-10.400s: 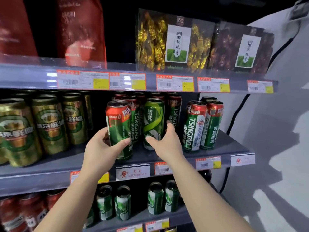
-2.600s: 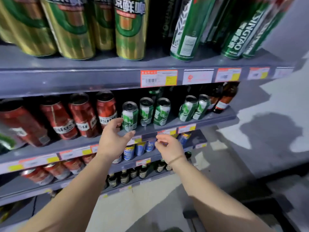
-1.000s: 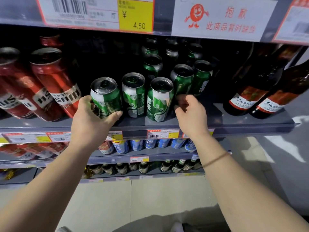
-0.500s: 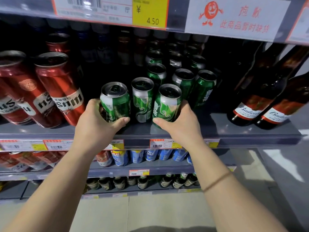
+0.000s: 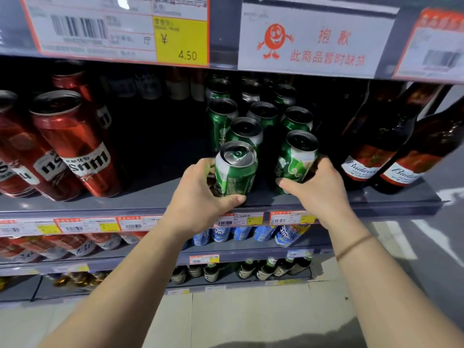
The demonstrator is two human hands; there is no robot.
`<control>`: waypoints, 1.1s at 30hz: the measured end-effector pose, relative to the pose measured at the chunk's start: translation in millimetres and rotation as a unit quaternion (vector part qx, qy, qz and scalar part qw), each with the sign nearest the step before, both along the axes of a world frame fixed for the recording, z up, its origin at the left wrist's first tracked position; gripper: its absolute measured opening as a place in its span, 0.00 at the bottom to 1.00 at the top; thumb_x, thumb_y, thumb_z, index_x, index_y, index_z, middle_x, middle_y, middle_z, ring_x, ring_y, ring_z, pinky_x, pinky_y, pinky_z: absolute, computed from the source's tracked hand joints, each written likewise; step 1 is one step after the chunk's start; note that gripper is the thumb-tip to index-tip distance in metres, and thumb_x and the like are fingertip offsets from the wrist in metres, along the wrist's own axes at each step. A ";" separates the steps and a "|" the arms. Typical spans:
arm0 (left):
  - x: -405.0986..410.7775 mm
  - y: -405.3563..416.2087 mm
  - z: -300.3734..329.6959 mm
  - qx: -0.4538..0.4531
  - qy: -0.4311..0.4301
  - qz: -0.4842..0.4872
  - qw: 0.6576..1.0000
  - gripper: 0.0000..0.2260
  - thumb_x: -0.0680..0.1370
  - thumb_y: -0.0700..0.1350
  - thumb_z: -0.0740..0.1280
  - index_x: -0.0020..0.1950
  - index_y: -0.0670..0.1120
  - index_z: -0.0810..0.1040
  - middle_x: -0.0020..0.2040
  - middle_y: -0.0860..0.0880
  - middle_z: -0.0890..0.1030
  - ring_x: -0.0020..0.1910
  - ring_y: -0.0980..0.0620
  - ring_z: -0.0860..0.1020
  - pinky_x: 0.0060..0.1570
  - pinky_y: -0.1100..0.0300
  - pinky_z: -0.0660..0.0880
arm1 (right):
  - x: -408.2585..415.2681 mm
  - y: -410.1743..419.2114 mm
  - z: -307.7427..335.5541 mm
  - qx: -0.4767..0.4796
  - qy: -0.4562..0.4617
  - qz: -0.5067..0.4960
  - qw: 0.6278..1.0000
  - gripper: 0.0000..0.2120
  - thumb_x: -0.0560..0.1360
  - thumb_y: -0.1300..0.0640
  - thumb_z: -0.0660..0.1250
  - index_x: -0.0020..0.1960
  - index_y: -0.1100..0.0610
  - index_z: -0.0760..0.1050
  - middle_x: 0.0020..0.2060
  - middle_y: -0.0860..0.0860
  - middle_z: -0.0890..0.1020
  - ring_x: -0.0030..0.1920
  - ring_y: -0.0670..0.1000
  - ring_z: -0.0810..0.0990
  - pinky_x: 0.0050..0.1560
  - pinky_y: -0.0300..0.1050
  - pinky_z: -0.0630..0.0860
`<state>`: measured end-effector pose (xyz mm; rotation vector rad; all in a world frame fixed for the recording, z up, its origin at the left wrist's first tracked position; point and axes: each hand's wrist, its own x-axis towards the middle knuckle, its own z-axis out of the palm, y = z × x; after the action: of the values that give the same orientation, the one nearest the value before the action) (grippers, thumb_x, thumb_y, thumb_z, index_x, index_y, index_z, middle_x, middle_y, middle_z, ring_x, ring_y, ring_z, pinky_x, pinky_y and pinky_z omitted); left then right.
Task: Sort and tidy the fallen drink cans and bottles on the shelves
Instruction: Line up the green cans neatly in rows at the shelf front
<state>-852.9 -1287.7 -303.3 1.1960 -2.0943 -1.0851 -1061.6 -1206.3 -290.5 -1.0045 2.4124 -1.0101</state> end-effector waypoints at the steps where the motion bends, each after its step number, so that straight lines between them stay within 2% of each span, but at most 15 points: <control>1: -0.7 0.0 -0.9 -0.002 0.001 0.003 1.000 0.30 0.67 0.54 0.78 0.64 0.55 0.69 0.59 0.56 0.74 0.55 0.63 0.70 0.47 0.75 0.64 | -3.3 1.0 -0.8 -0.004 -0.003 0.000 1.000 0.26 0.64 0.48 0.79 0.53 0.55 0.69 0.49 0.47 0.77 0.49 0.50 0.76 0.47 0.47 0.73; 4: 0.9 2.2 0.5 0.001 0.020 -0.003 1.000 0.28 0.67 0.50 0.79 0.60 0.58 0.67 0.56 0.61 0.74 0.52 0.68 0.71 0.45 0.83 0.65 | -13.6 5.6 -5.6 -0.008 -0.008 -0.009 1.000 0.26 0.62 0.48 0.80 0.54 0.54 0.72 0.50 0.48 0.81 0.51 0.51 0.80 0.52 0.50 0.77; 6: 6.0 1.5 1.4 0.003 0.018 -0.002 1.000 0.27 0.67 0.48 0.79 0.58 0.58 0.68 0.52 0.64 0.74 0.50 0.72 0.73 0.43 0.80 0.69 | -17.7 7.6 -7.3 -0.017 -0.018 -0.029 0.999 0.27 0.61 0.46 0.80 0.53 0.52 0.72 0.50 0.49 0.81 0.50 0.51 0.80 0.53 0.53 0.78; 8: 12.4 -1.7 2.1 -0.011 0.006 0.022 1.000 0.24 0.67 0.46 0.79 0.55 0.54 0.70 0.46 0.65 0.72 0.45 0.80 0.70 0.39 0.81 0.68 | -14.6 11.0 -7.6 -0.043 -0.017 -0.072 0.996 0.33 0.58 0.41 0.78 0.57 0.52 0.70 0.54 0.50 0.79 0.50 0.52 0.80 0.54 0.54 0.78; 9: 15.2 -5.6 1.7 -0.019 0.003 0.042 0.999 0.22 0.68 0.46 0.79 0.54 0.52 0.70 0.45 0.64 0.72 0.42 0.80 0.71 0.38 0.82 0.66 | -7.6 14.3 -7.5 -0.071 -0.001 -0.105 0.992 0.35 0.59 0.41 0.78 0.59 0.52 0.69 0.57 0.50 0.77 0.48 0.51 0.80 0.54 0.53 0.78; 11: 16.7 -15.0 1.9 -0.027 0.000 0.084 0.996 0.20 0.68 0.48 0.78 0.54 0.48 0.73 0.45 0.58 0.74 0.40 0.69 0.73 0.38 0.78 0.65 | 19.4 19.6 -7.8 -0.173 0.043 -0.142 0.974 0.27 0.65 0.50 0.78 0.59 0.51 0.70 0.55 0.51 0.75 0.42 0.50 0.78 0.50 0.51 0.78; 13: 13.4 -26.7 -2.0 -0.036 -0.001 0.104 0.994 0.23 0.68 0.49 0.78 0.58 0.46 0.75 0.49 0.54 0.77 0.46 0.60 0.74 0.43 0.71 0.66 | 56.6 12.9 -7.8 -0.214 0.040 -0.085 0.972 0.21 0.69 0.55 0.75 0.58 0.50 0.71 0.52 0.49 0.77 0.44 0.49 0.78 0.50 0.47 0.78; 15: 9.7 -38.9 -9.5 -0.033 0.024 0.113 0.993 0.26 0.68 0.48 0.79 0.62 0.45 0.74 0.52 0.53 0.81 0.51 0.56 0.79 0.49 0.64 0.72 | 80.0 -8.7 -11.2 -0.141 0.007 0.001 0.990 0.26 0.72 0.53 0.73 0.67 0.54 0.69 0.59 0.50 0.77 0.57 0.49 0.77 0.58 0.44 0.74; 17: 8.2 -46.3 -14.7 -0.034 0.029 0.116 0.992 0.25 0.68 0.48 0.78 0.62 0.45 0.75 0.53 0.52 0.83 0.51 0.55 0.81 0.51 0.62 0.74 | 84.8 -36.5 -12.5 -0.069 -0.022 0.029 0.997 0.35 0.73 0.49 0.72 0.74 0.56 0.61 0.66 0.53 0.73 0.65 0.52 0.73 0.61 0.44 0.70; 21: 7.9 -50.6 -18.6 -0.034 0.022 0.113 0.993 0.26 0.67 0.50 0.79 0.61 0.46 0.75 0.49 0.53 0.82 0.50 0.54 0.81 0.50 0.60 0.76 | 82.5 -61.0 -9.4 -0.046 -0.026 0.001 0.999 0.33 0.71 0.48 0.74 0.70 0.57 0.63 0.58 0.55 0.78 0.58 0.57 0.77 0.47 0.44 0.71; 25: 0.8 -43.4 -19.6 -0.002 0.035 0.102 0.994 0.33 0.60 0.57 0.78 0.61 0.49 0.73 0.51 0.52 0.84 0.51 0.53 0.82 0.52 0.51 0.79 | 78.9 -43.0 -12.3 -0.006 -0.015 -0.017 1.000 0.24 0.73 0.46 0.71 0.59 0.57 0.66 0.55 0.54 0.77 0.49 0.54 0.74 0.43 0.44 0.67; 27: -6.6 -39.0 -21.1 0.005 0.039 0.088 0.995 0.32 0.61 0.56 0.78 0.61 0.49 0.73 0.51 0.53 0.83 0.51 0.53 0.82 0.52 0.50 0.79 | 73.6 -33.1 -13.4 0.009 0.007 -0.023 1.000 0.21 0.74 0.46 0.70 0.53 0.57 0.64 0.51 0.54 0.75 0.46 0.53 0.72 0.41 0.44 0.65; 29: -12.9 -34.4 -20.6 -0.007 0.035 0.083 0.996 0.28 0.66 0.50 0.79 0.61 0.48 0.73 0.51 0.53 0.82 0.51 0.53 0.81 0.52 0.53 0.79 | 70.0 -25.9 -17.1 0.000 0.021 -0.024 0.999 0.23 0.73 0.46 0.71 0.56 0.60 0.67 0.51 0.52 0.76 0.50 0.53 0.75 0.43 0.44 0.68; 31: -16.3 -33.1 -21.1 -0.018 0.037 0.084 0.996 0.26 0.67 0.48 0.79 0.61 0.48 0.73 0.51 0.54 0.81 0.51 0.54 0.80 0.50 0.59 0.76 | 71.3 -15.3 -18.1 -0.069 0.007 -0.045 0.997 0.26 0.72 0.48 0.72 0.65 0.57 0.70 0.57 0.48 0.79 0.57 0.48 0.78 0.52 0.45 0.75; 33: -16.4 -33.7 -21.6 -0.019 0.035 0.081 0.996 0.25 0.68 0.48 0.79 0.61 0.48 0.73 0.51 0.53 0.81 0.51 0.54 0.80 0.48 0.63 0.74 | 72.2 1.6 -13.0 -0.180 -0.010 -0.118 0.977 0.23 0.71 0.54 0.74 0.63 0.53 0.73 0.58 0.47 0.79 0.56 0.43 0.78 0.58 0.44 0.77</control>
<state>-869.2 -1321.4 -324.9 1.2659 -1.9196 -0.9937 -989.4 -1204.7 -303.5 -0.8184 2.4252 -1.5758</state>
